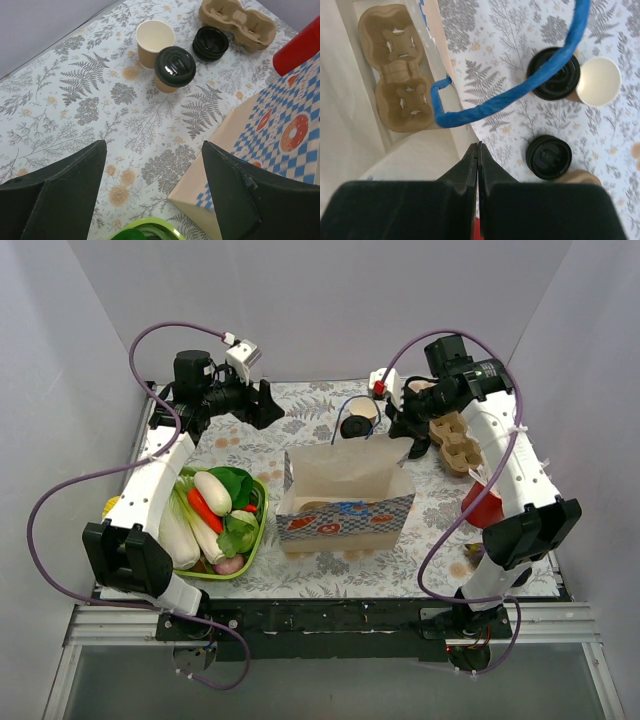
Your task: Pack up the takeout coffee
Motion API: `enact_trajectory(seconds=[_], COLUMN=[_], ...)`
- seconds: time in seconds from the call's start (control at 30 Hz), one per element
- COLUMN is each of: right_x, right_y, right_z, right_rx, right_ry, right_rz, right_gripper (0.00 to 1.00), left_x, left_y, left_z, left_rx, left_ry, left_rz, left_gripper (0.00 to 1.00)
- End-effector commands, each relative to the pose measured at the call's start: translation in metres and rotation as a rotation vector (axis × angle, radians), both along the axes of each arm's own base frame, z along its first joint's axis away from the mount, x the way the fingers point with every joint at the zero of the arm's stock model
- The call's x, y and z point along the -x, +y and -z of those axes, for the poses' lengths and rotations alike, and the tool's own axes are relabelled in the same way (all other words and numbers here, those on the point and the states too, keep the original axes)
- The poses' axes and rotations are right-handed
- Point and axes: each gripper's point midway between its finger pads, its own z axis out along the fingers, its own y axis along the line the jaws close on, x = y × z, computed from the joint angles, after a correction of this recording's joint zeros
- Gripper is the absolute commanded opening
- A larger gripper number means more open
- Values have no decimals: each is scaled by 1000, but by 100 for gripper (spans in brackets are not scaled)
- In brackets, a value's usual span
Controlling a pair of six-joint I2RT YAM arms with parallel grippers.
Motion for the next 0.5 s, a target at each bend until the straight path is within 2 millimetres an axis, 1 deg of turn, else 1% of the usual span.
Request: enact_trajectory(seconds=[0.0, 0.07, 0.1, 0.13, 0.17, 0.2, 0.23, 0.27, 0.3, 0.33, 0.37, 0.4, 0.43, 0.47], right_x=[-10, -14, -17, -18, -18, -21, -22, -23, -25, -24, -24, -24, -24, -25], right_y=[-38, -48, -58, -63, -68, -77, -83, -88, -97, -102, -105, -113, -116, -122], right_z=[-21, -25, -25, -25, -25, -24, -23, -24, -20, -19, -18, -15, -12, -11], right_rx=[47, 61, 73, 80, 87, 98, 103, 111, 124, 131, 139, 152, 161, 166], right_ry=[-121, -149, -160, -164, -171, -182, -184, -192, -200, -201, -209, -206, -201, -202], right_rz=[43, 54, 76, 82, 88, 100, 110, 115, 115, 117, 118, 127, 128, 139], right_gripper=[1, 1, 1, 1, 1, 1, 1, 1, 1, 1, 1, 1, 1, 1], left_x=[-14, -16, -15, -17, -16, -17, -20, -21, -25, -29, -34, -40, -45, -50], left_y=[8, 4, 1, -1, -6, -8, -11, -15, -16, -18, -24, -24, -25, -33], left_z=[8, 16, 19, 29, 31, 36, 45, 47, 51, 54, 61, 66, 70, 79], left_rx=[-9, -6, 1, 6, 20, 26, 31, 41, 41, 43, 44, 30, 21, 13], left_ry=[-14, -3, 4, 31, 38, 52, 78, 84, 91, 92, 99, 97, 99, 113], left_rz=[-25, 10, 28, 39, 67, 79, 92, 108, 103, 102, 102, 79, 65, 65], left_gripper=[77, 77, 77, 77, 77, 77, 77, 77, 77, 77, 77, 77, 77, 77])
